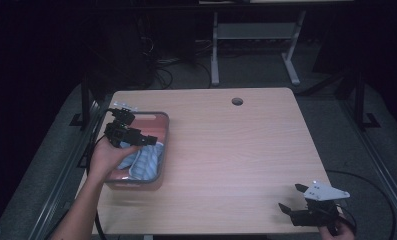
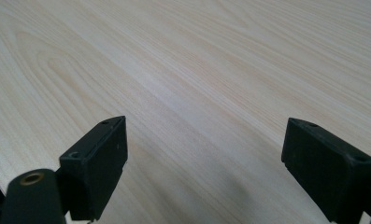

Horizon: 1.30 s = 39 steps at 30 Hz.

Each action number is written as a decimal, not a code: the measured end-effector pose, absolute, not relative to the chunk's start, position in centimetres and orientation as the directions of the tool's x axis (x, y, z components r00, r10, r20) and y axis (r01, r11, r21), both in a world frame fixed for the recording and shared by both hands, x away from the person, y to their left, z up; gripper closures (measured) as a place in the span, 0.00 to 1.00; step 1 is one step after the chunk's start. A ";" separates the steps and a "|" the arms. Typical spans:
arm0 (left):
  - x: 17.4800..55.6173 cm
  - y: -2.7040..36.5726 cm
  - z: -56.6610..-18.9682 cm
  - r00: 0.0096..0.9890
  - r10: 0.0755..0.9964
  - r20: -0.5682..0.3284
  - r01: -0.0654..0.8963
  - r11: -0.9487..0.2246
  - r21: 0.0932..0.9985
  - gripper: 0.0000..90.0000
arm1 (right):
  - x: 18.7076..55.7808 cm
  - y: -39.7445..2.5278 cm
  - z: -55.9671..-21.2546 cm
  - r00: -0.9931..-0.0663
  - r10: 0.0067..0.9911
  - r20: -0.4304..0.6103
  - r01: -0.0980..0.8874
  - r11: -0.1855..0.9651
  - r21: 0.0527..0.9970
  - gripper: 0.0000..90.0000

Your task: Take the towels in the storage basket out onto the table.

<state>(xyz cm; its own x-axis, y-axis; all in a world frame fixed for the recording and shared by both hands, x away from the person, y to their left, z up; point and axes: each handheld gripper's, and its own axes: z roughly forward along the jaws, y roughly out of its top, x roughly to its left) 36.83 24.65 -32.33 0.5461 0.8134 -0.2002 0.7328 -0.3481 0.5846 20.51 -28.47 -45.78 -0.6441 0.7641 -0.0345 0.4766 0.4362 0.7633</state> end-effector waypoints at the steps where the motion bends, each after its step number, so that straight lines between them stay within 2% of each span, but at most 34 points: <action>1: 36.8 25.1 -32.4 0.538 0.819 -0.198 0.736 -0.342 0.584 0.23 | 20.5 -28.4 -45.8 -0.643 0.765 -0.033 0.479 0.434 0.763 0.15; 15: 36.9 27.5 -34.5 0.467 0.868 -0.168 0.788 -0.323 0.523 0.21 | 20.4 -28.5 -45.7 -0.642 0.766 -0.038 0.472 0.434 0.768 0.15; 26: 38.0 26.8 -36.9 0.444 0.880 -0.167 0.840 -0.344 0.421 0.21 | 20.3 -28.7 -45.6 -0.640 0.767 -0.042 0.468 0.433 0.770 0.15; 39: 39.6 25.2 -39.2 0.435 0.891 -0.126 0.870 -0.380 0.314 0.23 | 20.3 -28.7 -45.5 -0.642 0.766 -0.045 0.462 0.433 0.774 0.15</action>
<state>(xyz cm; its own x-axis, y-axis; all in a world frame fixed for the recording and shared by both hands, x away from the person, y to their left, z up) 39.60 25.24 -39.22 0.4352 0.8915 -0.1258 0.8699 -0.3803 0.3140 20.30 -28.72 -45.52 -0.6416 0.7657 -0.0451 0.4619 0.4327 0.7742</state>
